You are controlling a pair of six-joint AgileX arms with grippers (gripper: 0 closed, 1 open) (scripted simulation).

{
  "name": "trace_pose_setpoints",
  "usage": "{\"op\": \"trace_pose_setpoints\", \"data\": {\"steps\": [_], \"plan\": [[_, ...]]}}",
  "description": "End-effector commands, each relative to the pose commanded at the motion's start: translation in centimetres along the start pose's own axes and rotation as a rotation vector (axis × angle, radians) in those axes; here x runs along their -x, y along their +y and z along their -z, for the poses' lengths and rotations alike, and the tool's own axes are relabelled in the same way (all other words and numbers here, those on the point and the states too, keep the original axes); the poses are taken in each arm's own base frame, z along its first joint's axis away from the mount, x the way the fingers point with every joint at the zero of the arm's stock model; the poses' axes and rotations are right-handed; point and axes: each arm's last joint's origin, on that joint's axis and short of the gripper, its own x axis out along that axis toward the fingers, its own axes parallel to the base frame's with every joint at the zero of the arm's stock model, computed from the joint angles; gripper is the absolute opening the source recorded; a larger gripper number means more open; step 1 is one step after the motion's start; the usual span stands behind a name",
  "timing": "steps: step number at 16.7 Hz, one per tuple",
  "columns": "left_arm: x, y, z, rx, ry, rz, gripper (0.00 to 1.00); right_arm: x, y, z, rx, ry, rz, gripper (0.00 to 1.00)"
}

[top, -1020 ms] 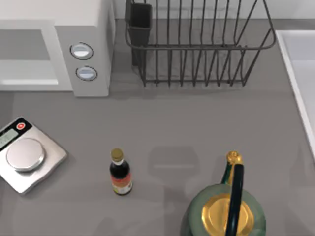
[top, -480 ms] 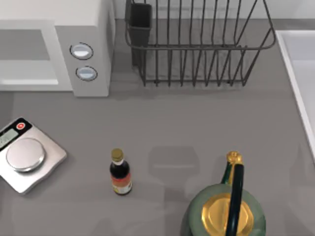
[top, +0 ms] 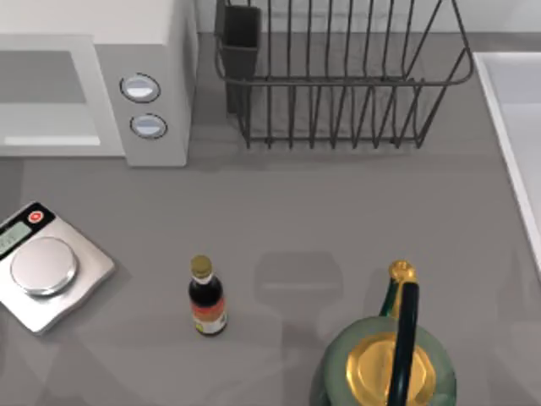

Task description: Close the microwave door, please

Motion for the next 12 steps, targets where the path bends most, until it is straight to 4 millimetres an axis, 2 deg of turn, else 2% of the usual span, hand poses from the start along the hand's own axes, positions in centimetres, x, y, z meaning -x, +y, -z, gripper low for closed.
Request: {"op": "trace_pose_setpoints", "data": {"steps": [3,7,10,12], "plan": [[-2.9,5.6,-0.2,0.023,0.148,0.041,0.0,0.0,0.0,0.0,0.0,0.0,0.0,1.0],[-5.8,12.3,1.8,0.063,0.267,0.103,0.0,0.0,0.0,0.0,0.0,0.0,0.0,1.0],[-6.7,15.2,3.2,0.077,0.301,0.13,0.0,0.0,0.0,0.0,0.0,0.0,0.0,1.0],[-6.9,15.9,3.6,0.08,0.309,0.137,0.0,0.0,0.0,0.0,0.0,0.0,0.0,1.0]]}}
